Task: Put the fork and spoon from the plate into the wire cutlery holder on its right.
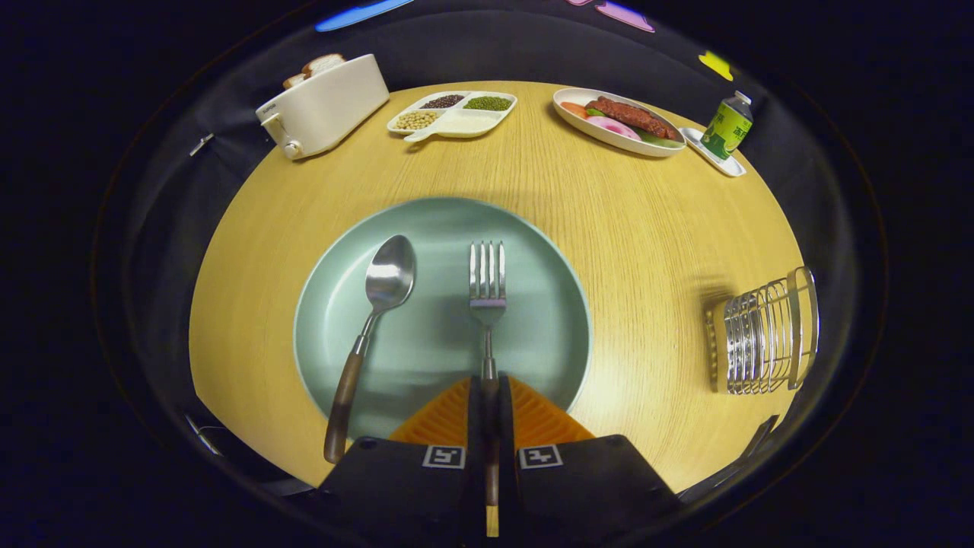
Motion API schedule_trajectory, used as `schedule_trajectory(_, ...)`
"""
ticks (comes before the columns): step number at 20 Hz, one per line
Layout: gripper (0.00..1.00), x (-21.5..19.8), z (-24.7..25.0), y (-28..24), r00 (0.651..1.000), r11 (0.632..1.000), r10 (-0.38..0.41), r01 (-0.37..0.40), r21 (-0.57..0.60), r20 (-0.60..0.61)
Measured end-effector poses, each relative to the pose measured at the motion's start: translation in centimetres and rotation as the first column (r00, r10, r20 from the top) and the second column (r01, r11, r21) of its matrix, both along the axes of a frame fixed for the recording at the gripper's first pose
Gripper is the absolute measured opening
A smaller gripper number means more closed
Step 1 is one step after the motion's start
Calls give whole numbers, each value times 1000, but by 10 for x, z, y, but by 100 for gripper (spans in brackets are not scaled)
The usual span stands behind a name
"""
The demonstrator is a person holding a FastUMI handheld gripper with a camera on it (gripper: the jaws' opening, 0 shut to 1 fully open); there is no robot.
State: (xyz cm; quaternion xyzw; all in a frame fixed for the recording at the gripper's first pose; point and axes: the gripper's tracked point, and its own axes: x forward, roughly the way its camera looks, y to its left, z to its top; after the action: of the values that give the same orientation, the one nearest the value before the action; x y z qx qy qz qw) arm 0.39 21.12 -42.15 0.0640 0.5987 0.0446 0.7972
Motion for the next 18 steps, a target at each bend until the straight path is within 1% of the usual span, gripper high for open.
schedule_trajectory(4, 11, 1, 22, -4, 1000, 999, 11, -12, 43, 25)
schedule_trajectory(7, 11, -2, 59, -22, 998, 994, 36, -40, 98, 47)
schedule_trajectory(10, 11, -6, 100, -67, 994, 990, 88, -95, 104, 71)
schedule_trajectory(12, 11, -9, 124, -103, 990, 986, 124, -130, 107, 64)
schedule_trajectory(15, 11, -21, 146, -166, 982, 979, 187, -186, 82, -6)
schedule_trajectory(16, 11, -27, 147, -186, 975, 975, 216, -213, 69, -53)
schedule_trajectory(18, 11, -39, 142, -222, 957, 968, 250, -247, 40, -146)
